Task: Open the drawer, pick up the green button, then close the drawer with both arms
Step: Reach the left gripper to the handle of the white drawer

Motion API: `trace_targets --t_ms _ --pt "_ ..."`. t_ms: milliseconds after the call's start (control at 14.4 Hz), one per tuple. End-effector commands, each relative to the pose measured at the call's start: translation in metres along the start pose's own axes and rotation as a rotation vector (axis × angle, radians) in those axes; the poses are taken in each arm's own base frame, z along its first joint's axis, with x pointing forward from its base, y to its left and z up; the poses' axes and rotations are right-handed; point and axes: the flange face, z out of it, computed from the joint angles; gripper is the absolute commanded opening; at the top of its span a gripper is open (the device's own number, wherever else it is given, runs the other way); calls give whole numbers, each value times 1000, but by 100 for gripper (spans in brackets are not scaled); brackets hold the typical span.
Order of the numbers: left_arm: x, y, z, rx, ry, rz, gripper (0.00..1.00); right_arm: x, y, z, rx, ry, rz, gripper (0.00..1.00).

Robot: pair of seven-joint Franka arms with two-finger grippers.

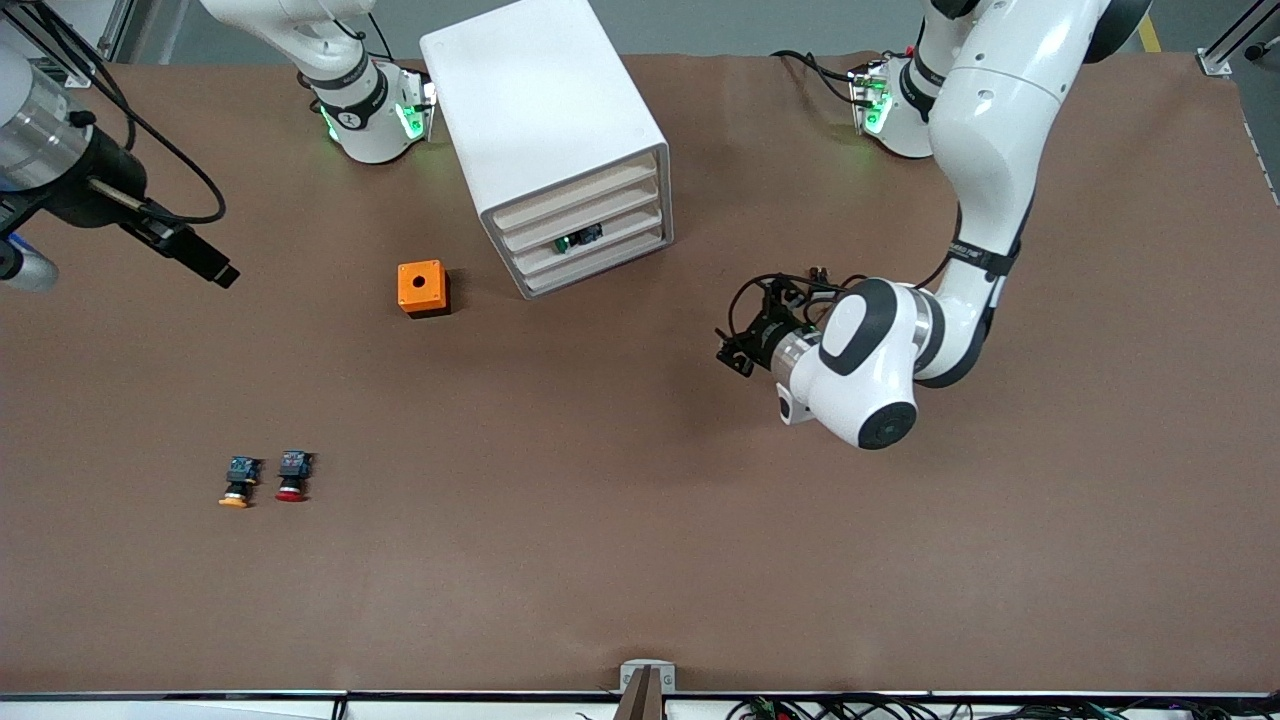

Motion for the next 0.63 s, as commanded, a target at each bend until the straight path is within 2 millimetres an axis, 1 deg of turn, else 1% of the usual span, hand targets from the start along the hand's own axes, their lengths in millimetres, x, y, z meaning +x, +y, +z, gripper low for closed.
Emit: trace_targets --t_ms 0,139,209,348,557 --pt "-7 29 19 7 -89 -197 100 -14 -9 1 4 -15 61 100" --pt "-14 45 47 54 -130 -354 100 -22 -16 2 1 -18 105 100" --pt "-20 48 54 66 -142 -405 100 -28 -21 2 1 -17 116 100" --pt "-29 52 69 101 -183 -506 100 -38 -32 4 -2 -17 133 100" --pt "-38 57 102 184 -221 -629 100 -49 -42 8 -8 -21 162 100"
